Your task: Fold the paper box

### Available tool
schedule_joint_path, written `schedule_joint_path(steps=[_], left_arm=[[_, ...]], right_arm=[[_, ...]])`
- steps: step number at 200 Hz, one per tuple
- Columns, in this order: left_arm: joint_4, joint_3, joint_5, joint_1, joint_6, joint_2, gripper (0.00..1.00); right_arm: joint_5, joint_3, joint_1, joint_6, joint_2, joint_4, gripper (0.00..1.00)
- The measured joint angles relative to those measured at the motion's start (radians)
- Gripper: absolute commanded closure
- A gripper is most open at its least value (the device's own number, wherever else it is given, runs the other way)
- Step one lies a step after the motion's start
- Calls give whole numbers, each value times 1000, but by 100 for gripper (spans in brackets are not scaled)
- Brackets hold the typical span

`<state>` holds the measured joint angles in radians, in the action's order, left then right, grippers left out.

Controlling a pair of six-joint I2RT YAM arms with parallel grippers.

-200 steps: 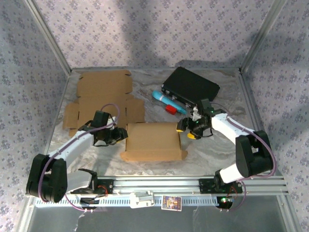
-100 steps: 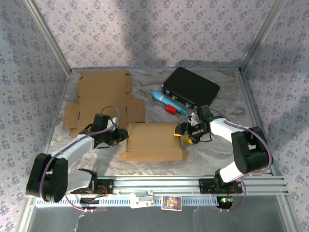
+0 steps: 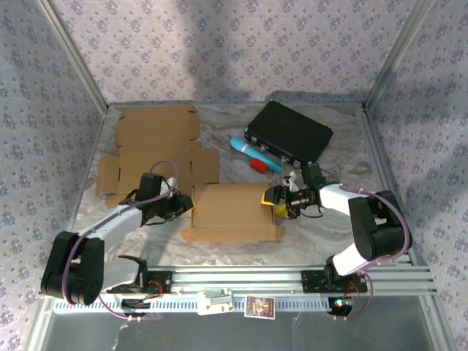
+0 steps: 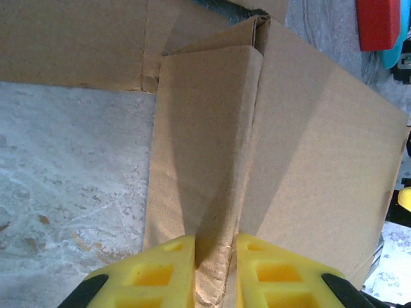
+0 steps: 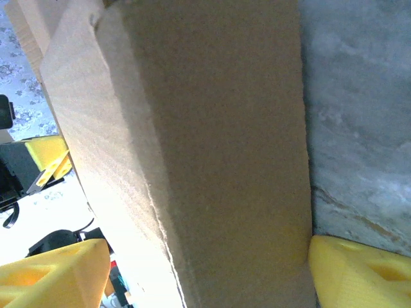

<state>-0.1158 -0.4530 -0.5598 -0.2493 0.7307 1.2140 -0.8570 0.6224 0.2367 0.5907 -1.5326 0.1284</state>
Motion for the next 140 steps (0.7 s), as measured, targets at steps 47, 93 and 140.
schedule_joint_path(steps=[47, 93, 140], left_arm=[[69, 50, -84, 89, 21, 9, 98], [88, 34, -167, 127, 7, 79, 99], [87, 1, -183, 130, -7, 124, 99]], right_arm=[[-23, -3, 0, 6, -13, -56, 14], [-64, -5, 4, 46, -47, -145, 14], [-67, -5, 63, 147, -51, -259, 22]])
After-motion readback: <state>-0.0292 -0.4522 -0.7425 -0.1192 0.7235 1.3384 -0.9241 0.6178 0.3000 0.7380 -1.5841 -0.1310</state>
